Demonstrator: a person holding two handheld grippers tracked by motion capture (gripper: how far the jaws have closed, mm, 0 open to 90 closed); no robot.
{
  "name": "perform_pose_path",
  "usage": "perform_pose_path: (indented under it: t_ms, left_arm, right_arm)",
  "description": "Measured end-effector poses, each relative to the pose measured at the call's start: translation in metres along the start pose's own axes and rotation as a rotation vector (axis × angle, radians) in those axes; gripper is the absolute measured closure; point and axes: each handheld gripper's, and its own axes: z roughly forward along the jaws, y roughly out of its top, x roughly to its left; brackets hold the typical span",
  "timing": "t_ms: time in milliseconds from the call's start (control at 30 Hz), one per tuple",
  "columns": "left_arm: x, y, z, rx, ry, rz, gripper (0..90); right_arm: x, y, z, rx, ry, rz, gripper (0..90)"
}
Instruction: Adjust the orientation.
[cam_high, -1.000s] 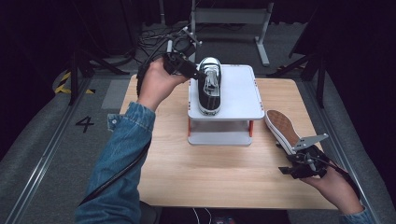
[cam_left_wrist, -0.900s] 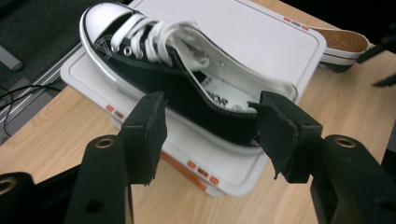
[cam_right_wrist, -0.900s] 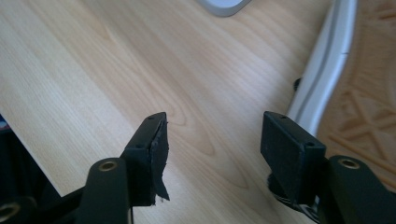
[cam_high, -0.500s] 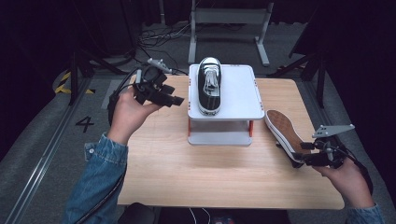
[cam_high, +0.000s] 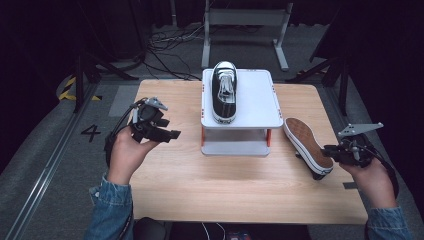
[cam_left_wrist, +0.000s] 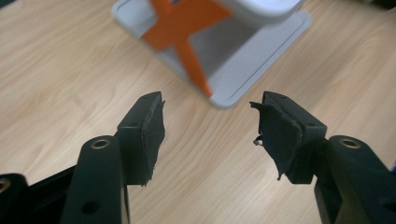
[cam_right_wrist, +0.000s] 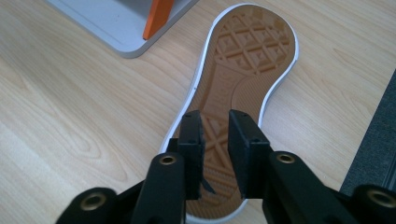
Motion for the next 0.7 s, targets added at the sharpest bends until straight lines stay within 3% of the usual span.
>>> perform_pose_path:
  t_ms: [33,67,100,167,267,333,467,700]
  left_arm:
    - [0.0,-0.003,0.002,0.012,0.037,-0.011,42.2]
    - [0.001,-0.004,0.002,0.059,0.045,-0.008,41.1]
    - [0.001,-0.006,0.001,0.061,0.031,-0.002,39.5]
    - [0.001,-0.01,-0.003,0.02,0.007,-0.022,39.7]
    - [0.001,-0.014,-0.003,0.022,-0.017,-0.016,39.4]
    - [0.003,-0.015,-0.002,0.025,-0.024,-0.02,39.3]
    - [0.006,-0.017,0.001,0.024,-0.06,-0.03,39.3]
    - [0.012,-0.021,0.007,0.036,-0.065,-0.049,39.0]
  right_arm:
    - [0.0,0.0,0.0,0.0,0.0,0.0,76.5]
    - [0.0,0.002,0.002,-0.002,-0.001,-0.001,77.0]
    - [0.0,0.004,0.004,-0.005,-0.001,-0.001,79.1]
    - [0.0,0.006,0.008,-0.013,0.0,0.009,80.0]
    - [0.0,0.008,0.015,-0.008,-0.002,0.013,84.6]
    - [-0.001,0.009,0.018,-0.034,-0.011,0.017,90.0]
    - [-0.002,0.013,0.028,-0.04,-0.02,0.044,90.0]
    - [-0.006,0.017,0.052,0.001,-0.044,0.082,90.0]
